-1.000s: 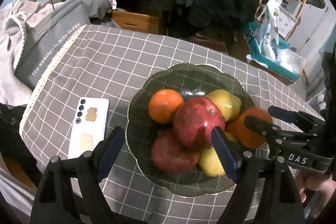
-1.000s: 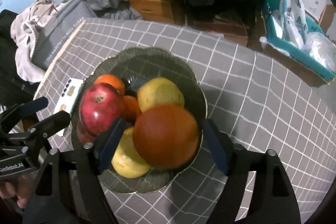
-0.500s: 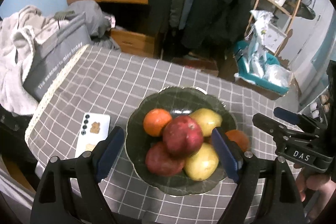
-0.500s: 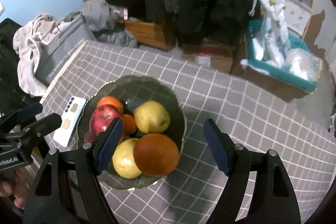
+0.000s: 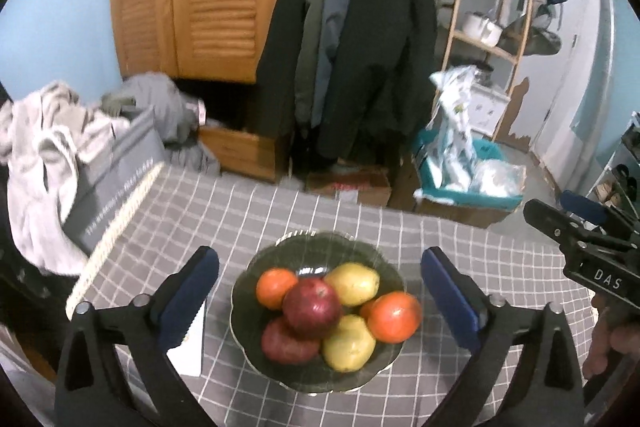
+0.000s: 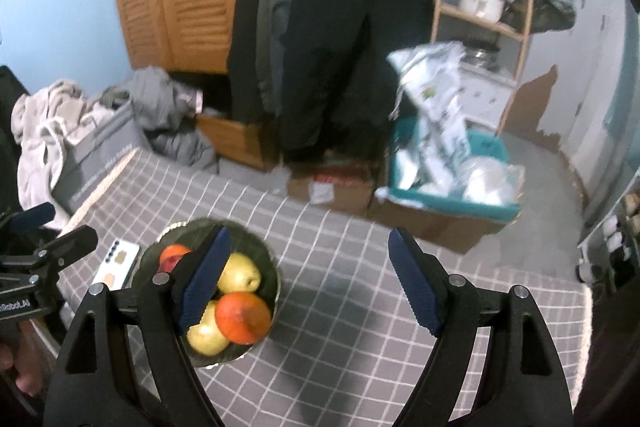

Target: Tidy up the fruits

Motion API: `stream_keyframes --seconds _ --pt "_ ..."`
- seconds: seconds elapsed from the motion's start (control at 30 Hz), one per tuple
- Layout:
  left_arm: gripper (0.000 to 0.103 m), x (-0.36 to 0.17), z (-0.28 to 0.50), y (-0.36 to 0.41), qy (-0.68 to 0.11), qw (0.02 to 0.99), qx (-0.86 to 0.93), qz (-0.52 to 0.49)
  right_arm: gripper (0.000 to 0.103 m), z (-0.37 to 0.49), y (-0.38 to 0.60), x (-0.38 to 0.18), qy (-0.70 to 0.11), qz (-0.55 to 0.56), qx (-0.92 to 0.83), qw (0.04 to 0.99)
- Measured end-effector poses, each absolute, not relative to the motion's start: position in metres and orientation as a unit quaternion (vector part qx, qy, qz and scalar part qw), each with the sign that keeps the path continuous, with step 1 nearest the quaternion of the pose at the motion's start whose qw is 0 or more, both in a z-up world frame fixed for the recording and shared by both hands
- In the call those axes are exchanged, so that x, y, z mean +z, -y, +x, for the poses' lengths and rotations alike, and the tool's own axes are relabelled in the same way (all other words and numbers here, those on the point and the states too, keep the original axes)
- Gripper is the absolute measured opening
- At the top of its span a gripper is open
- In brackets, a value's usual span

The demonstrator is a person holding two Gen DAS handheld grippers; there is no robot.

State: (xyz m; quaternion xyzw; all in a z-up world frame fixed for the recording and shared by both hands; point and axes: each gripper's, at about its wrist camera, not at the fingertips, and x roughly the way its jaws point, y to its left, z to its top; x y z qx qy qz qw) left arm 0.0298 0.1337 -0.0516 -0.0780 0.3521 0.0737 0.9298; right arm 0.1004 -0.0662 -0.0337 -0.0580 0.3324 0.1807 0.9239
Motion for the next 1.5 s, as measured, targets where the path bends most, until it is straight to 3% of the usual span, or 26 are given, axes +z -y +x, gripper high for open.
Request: stream_keyframes --seconds 0.7,1.5 --pt "0.103 0.005 0.008 -0.11 -0.282 0.955 0.061 -0.064 0.082 0.045 0.128 0.035 -0.229 -0.055 0.127 0.964" --pt "0.103 0.031 -0.002 -0.094 -0.236 0.968 0.073 -0.039 0.082 0.04 0.156 0.037 -0.214 -0.044 0.099 0.971"
